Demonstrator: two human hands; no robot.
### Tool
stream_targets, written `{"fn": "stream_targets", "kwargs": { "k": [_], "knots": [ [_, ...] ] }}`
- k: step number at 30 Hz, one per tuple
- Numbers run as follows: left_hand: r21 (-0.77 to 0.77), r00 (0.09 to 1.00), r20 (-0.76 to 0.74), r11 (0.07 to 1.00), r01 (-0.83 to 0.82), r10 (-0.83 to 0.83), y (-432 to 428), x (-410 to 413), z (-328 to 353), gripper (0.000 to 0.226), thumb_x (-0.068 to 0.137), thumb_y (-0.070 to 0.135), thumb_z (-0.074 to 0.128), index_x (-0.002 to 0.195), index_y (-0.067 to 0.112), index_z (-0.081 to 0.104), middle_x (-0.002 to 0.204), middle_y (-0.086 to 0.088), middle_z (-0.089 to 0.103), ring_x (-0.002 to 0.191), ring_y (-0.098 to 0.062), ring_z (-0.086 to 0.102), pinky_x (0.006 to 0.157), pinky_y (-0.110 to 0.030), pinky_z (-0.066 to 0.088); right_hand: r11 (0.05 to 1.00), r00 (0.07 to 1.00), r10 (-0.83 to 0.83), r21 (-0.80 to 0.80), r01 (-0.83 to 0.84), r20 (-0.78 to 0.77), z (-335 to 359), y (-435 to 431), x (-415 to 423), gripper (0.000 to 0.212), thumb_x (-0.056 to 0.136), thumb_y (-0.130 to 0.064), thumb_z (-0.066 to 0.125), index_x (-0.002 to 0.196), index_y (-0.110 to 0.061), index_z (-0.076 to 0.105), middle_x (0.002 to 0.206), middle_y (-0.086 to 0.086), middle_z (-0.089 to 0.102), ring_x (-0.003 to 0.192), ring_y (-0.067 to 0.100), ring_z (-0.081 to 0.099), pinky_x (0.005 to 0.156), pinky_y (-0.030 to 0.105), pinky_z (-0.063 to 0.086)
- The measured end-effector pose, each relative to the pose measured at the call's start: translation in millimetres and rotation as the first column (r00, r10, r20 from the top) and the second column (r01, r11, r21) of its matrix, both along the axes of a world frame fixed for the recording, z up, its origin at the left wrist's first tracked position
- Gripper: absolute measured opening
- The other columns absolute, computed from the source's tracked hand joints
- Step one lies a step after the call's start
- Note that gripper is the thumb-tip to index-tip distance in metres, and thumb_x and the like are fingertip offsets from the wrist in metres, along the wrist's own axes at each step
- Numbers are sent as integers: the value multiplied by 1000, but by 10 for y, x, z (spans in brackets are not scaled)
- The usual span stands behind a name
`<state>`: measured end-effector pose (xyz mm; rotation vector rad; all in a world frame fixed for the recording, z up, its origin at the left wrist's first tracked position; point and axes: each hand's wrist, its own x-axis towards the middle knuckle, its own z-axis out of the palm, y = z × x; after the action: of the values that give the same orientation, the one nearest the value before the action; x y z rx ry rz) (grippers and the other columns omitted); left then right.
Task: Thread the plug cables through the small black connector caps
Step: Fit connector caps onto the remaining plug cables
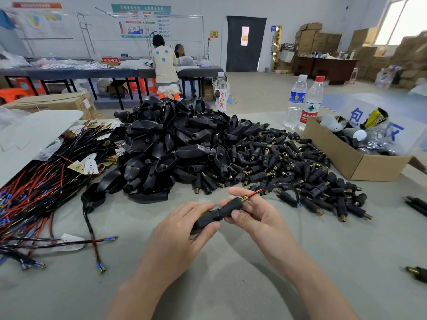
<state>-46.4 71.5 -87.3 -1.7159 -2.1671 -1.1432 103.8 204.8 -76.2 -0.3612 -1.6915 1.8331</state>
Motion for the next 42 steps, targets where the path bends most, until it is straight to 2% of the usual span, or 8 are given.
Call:
{"fn": "stream_targets", "kwargs": {
  "k": [17,21,28,30,32,35,38,42],
  "knots": [
    [7,999,-30,999,-44,44,1,2,-14,34,93,59,49,121,40,53,108,24,58,97,-2,59,72,-32,54,1000,999,-23,19,23,23,29,-53,-32,38,96,11,53,124,-15,59,113,4,74,101,13,69,97,29,53],
    [8,998,-37,999,-47,47,0,-9,-32,34,93,60,48,121,41,52,108,24,57,97,0,58,71,-32,54,999,1000,-18,29,17,17,30,-67,-37,38,96,11,51,124,-13,58,114,4,74,101,12,69,94,27,54],
    [-9,999,-36,999,-39,39,10,-1,-19,34,94,58,48,124,43,53,107,24,57,97,0,57,71,-33,54,999,1000,-17,48,15,25,7,-65,-65,39,95,10,54,122,-18,61,115,13,71,102,18,67,96,32,54],
    [-24,998,-38,999,-41,40,7,-3,-10,37,94,59,47,128,45,54,108,25,57,99,0,57,73,-33,54,998,1000,-14,59,13,15,-9,-69,-74,33,97,2,57,123,-19,61,115,15,70,105,24,67,98,37,54],
    [-29,998,-42,999,-43,42,6,0,-2,38,94,59,48,129,45,54,108,25,58,100,0,57,74,-32,53,999,1000,-13,29,13,-23,-12,-80,-83,26,97,-20,58,123,-18,63,115,18,70,110,30,67,97,40,55],
    [-23,998,-47,999,-41,39,-6,16,17,37,94,59,47,128,44,55,107,24,58,98,0,57,72,-31,53,997,999,-27,-75,24,-37,3,-93,-92,40,98,-46,45,121,-21,68,116,14,72,110,31,68,93,35,55],
    [-14,998,-47,999,-38,38,-9,37,34,36,94,59,47,127,45,51,107,23,59,98,-2,58,72,-32,54,996,999,-32,-88,29,-35,-12,-96,-106,41,99,-44,41,120,-21,68,116,11,73,109,28,69,93,32,55],
    [-14,998,-53,999,-43,42,-5,49,51,36,93,59,45,126,44,53,107,22,59,98,-4,60,72,-35,54,996,999,-29,-90,26,-30,-13,-109,-119,36,98,-43,44,116,-27,71,117,10,73,109,29,69,96,38,55]
  ]
}}
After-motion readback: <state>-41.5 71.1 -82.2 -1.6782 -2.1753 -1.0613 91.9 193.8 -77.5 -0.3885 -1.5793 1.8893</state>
